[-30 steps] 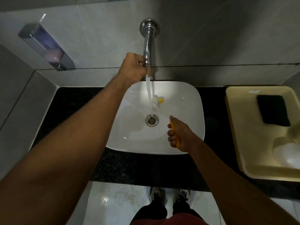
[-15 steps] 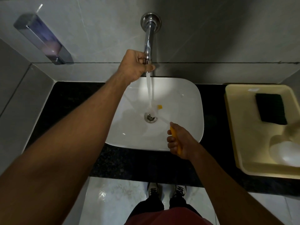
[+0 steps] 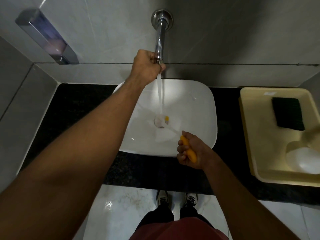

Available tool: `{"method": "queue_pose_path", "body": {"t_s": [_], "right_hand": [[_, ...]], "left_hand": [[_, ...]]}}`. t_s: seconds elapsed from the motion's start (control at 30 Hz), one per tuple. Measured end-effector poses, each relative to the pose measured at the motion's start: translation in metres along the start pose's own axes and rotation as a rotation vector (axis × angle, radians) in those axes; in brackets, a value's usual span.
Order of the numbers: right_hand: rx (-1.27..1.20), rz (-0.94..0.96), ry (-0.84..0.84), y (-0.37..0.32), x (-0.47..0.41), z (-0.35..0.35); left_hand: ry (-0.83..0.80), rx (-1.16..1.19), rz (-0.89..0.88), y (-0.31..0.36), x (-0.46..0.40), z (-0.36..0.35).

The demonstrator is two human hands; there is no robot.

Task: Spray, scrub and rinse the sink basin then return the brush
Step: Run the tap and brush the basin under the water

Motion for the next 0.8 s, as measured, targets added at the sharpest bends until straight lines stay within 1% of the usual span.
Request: {"method": "queue_pose_path", "body": {"t_s": [0.07, 0.17, 0.3, 0.53, 0.7, 0.8], "right_hand": [[-0.008, 0.039, 0.034, -0.002, 0.001, -0.003], [0.009, 0.159, 0.128, -0.006, 0.001, -0.007], [0.117, 0.259, 0.137, -0.014, 0.003, -0.013], [0.29, 0.262, 0.143, -0.023, 0.003, -0.015], [0.475, 0.29, 0.084, -0.018, -0.002, -0.029], [0.49, 0.294, 0.08, -0.019, -0.005, -0.037]], "left_hand": [[0.013, -0.024, 0.004, 0.001, -0.001, 0.0], [0.02, -0.039, 0.001, 0.001, -0.001, -0.001], [0.026, -0.029, 0.016, 0.001, -0.001, -0.002], [0.052, -0.053, 0.013, 0.0, -0.003, -0.002], [0.063, -0.062, 0.01, 0.001, -0.002, -0.002], [0.064, -0.068, 0.017, 0.002, -0.001, -0.003]]}}
Point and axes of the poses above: each hand's wrist, its own x-axis away from the middle knuckle, its own z-axis out of the back of the hand, y = z × x, the point moved 3 cm from there along -x, towards the middle knuckle
